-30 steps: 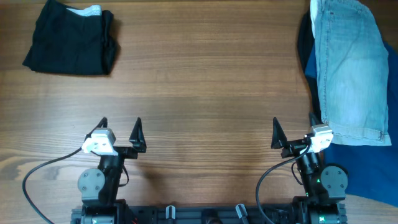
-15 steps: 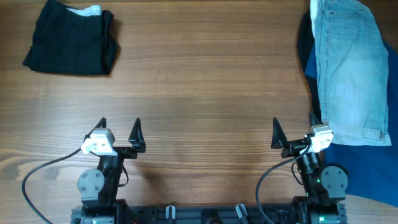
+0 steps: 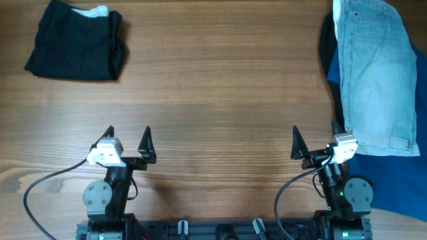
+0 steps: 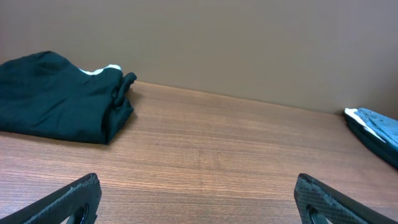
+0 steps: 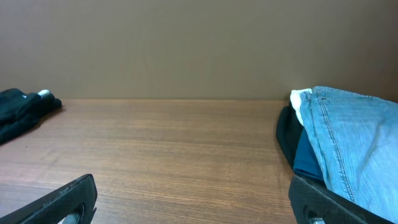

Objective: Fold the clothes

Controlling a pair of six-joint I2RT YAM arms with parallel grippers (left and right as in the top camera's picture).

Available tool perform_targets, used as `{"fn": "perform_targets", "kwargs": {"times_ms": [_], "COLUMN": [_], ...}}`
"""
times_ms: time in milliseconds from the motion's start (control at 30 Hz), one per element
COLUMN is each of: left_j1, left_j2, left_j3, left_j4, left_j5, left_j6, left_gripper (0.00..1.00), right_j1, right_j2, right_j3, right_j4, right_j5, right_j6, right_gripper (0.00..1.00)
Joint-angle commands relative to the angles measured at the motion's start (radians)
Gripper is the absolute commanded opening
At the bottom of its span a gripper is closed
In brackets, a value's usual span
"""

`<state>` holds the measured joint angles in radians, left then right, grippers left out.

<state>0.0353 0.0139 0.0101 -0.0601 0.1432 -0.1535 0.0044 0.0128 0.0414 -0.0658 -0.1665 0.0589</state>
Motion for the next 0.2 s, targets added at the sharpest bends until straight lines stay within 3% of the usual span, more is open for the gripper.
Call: {"fn": "perform_targets", "kwargs": {"times_ms": [0, 167], "left_j1": [0.007, 0.007], "left_j2": [-0.011, -0.011], "left_j3": [-0.005, -0.005], "left_j4": [-0.005, -0.005], "left_j5": [-0.006, -0.006], "left_j6": [0.015, 0.016], "left_gripper": [1.0, 1.0], "right_j1": [0.005, 0.005], "right_j2": [-0.008, -0.008], "right_j3": [-0.003, -0.003], "right_j4": [0.002, 0.002], "right_j5": [0.014, 0.014], "right_j6": [-0.004, -0.004], "right_gripper": [1.0, 1.0]}}
